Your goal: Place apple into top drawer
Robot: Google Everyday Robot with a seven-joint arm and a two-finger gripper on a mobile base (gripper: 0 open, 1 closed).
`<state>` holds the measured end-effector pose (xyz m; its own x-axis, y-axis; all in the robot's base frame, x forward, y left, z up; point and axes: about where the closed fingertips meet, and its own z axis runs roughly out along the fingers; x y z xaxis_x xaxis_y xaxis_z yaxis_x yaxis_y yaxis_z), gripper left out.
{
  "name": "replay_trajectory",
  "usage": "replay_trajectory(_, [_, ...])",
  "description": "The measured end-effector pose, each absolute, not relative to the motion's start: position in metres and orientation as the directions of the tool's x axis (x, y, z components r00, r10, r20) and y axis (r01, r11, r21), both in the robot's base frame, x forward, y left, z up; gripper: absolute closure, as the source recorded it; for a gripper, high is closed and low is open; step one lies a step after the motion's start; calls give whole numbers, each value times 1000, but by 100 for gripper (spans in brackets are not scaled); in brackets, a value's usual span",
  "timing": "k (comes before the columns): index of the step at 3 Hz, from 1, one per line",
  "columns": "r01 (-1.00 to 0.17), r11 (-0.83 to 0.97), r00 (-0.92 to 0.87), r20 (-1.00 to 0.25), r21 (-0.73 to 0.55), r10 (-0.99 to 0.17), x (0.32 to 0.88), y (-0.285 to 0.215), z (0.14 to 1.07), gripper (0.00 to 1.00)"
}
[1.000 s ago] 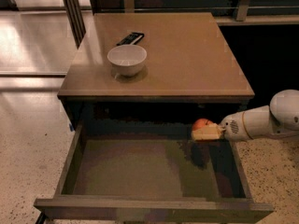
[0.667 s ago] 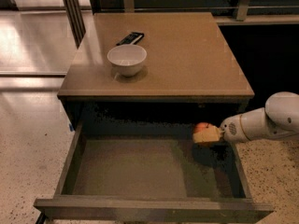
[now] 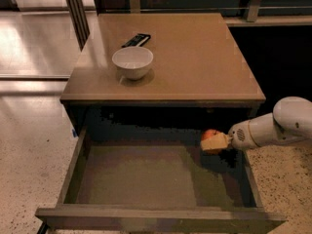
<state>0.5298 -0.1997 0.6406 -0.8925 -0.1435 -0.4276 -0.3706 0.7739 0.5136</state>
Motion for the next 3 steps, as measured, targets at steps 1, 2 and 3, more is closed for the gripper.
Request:
replay_trajectory(1, [-371,774,-892,-428,514,-144,530,-200,641,58])
replay_trajectory(2, [-371,774,-893,-428,514,-144,530,-200,640,35])
replay_trajectory(3, [-371,774,-893,-428,514,-144,530,-200,640,12])
